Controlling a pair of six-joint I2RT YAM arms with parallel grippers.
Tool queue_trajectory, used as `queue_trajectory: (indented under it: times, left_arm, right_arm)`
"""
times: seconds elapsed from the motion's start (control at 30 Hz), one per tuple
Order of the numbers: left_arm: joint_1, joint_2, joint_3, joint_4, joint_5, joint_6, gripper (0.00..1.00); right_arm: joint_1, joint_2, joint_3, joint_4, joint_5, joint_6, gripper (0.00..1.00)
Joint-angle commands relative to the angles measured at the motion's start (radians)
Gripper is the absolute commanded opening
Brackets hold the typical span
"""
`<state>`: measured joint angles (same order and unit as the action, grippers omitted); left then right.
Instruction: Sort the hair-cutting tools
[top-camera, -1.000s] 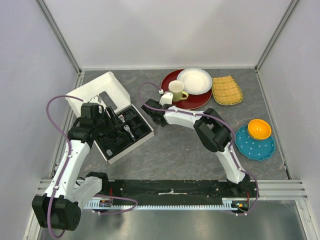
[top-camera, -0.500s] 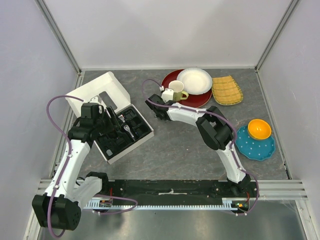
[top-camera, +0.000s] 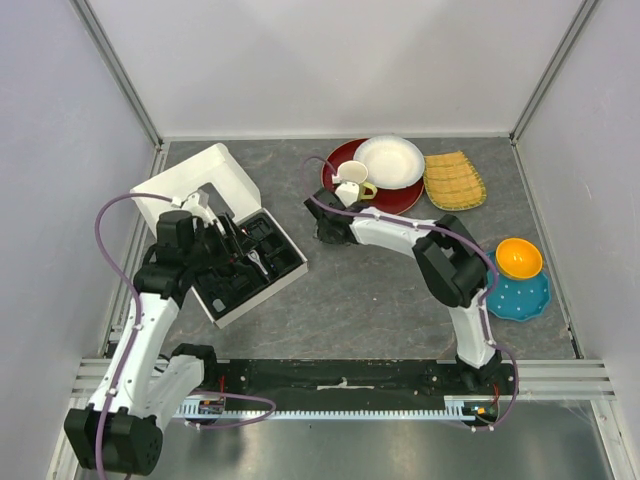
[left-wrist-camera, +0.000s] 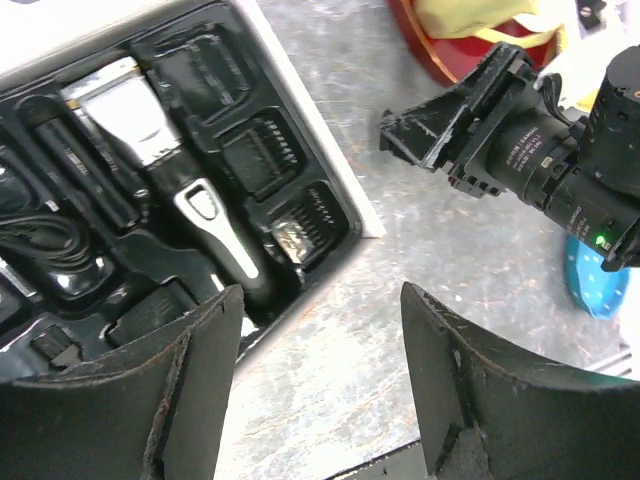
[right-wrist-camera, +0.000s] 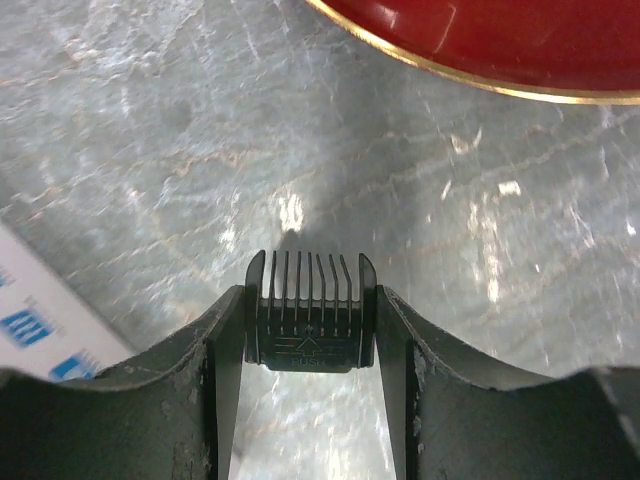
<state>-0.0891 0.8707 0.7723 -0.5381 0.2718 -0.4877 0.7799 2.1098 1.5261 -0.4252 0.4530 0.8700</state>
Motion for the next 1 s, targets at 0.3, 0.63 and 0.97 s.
queue_trajectory:
  times: [0.3,0.63,0.97]
  left_arm:
    - [-0.087,-0.196,-0.117,0.490,0.310,-0.141,0.71]
    - [-0.501,0.006,0.065,0.613,-0.009,-0.038,0.66]
    - [-0.748,0.143,0.071,0.972,-0.299,0.115,0.64]
  right_arm:
    - [0.007,-0.607,-0.316,0.207,-0.140,0.270,0.27]
    - [0.007,-0.893,-0.356,0.238,-0.125,0.300,0.27]
    - [0.007,-0.994,-0.385,0.236,-0.131,0.322,0.24]
